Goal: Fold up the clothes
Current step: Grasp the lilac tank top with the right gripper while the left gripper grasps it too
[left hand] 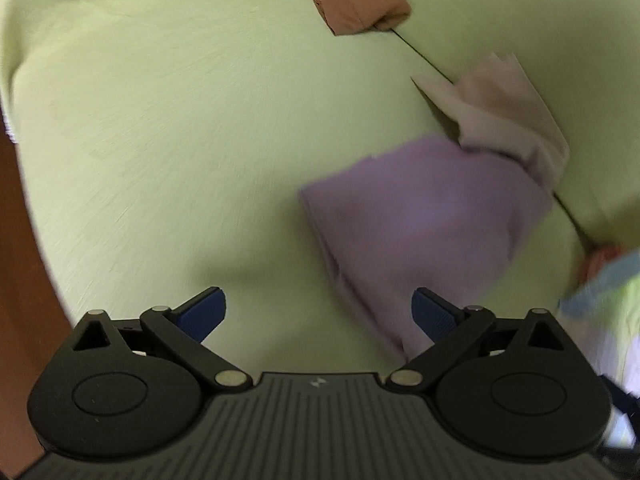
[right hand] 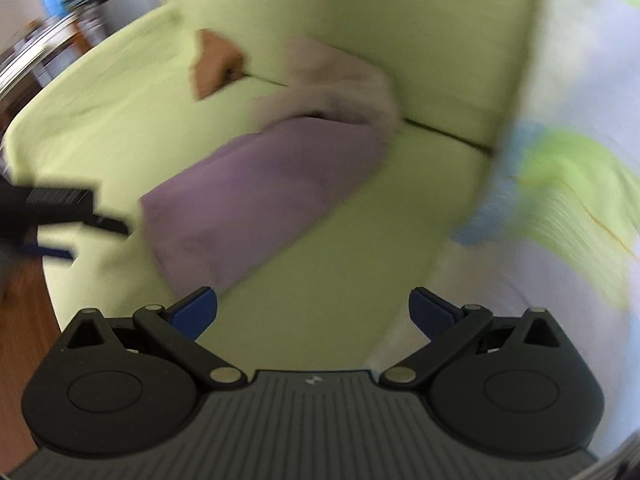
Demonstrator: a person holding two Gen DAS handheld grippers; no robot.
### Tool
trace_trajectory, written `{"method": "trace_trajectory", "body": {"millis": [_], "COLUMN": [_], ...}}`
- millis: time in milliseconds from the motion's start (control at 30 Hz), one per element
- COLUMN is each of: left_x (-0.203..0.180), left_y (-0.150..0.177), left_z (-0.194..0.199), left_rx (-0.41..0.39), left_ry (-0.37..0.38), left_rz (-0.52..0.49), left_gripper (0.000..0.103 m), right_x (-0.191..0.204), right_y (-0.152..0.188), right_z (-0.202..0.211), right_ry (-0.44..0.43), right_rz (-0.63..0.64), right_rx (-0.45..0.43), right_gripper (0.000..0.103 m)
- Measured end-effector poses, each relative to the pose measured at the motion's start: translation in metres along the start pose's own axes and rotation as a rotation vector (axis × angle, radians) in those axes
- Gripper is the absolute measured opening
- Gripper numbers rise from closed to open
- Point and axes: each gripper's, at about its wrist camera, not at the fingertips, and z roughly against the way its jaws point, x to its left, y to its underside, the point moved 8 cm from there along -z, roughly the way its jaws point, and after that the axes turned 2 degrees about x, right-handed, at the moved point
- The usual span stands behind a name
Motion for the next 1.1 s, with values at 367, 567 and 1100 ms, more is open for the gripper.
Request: {"method": "trace_trajectory", "body": {"millis": [367, 567, 1100], "left_x": [0.02, 0.019, -0.115], "left_y": [-0.034, -0.025, 0.062], "left_z": [-0.024, -0.032, -0.036], "left_rx": [0.041, 0.084, 0.283], "left_ry": [0.061, 0.109, 0.495], "left_rz": [0.037, 0.057, -0.142], "left_gripper": [0.089, 0.089, 0.082], "right_x": [0.12, 0.111, 0.06], "right_y": [-0.022, -0.027, 0.035], "right_z": [-0.089, -0.104, 0.008], "right_ry": [-0.086, -0.094, -0.055], "right_rz": [0.477, 0.348, -0.136], "right_rx": [-0.064, -0.075, -0.034], "right_gripper": [0.037, 0.001, 0.002]}}
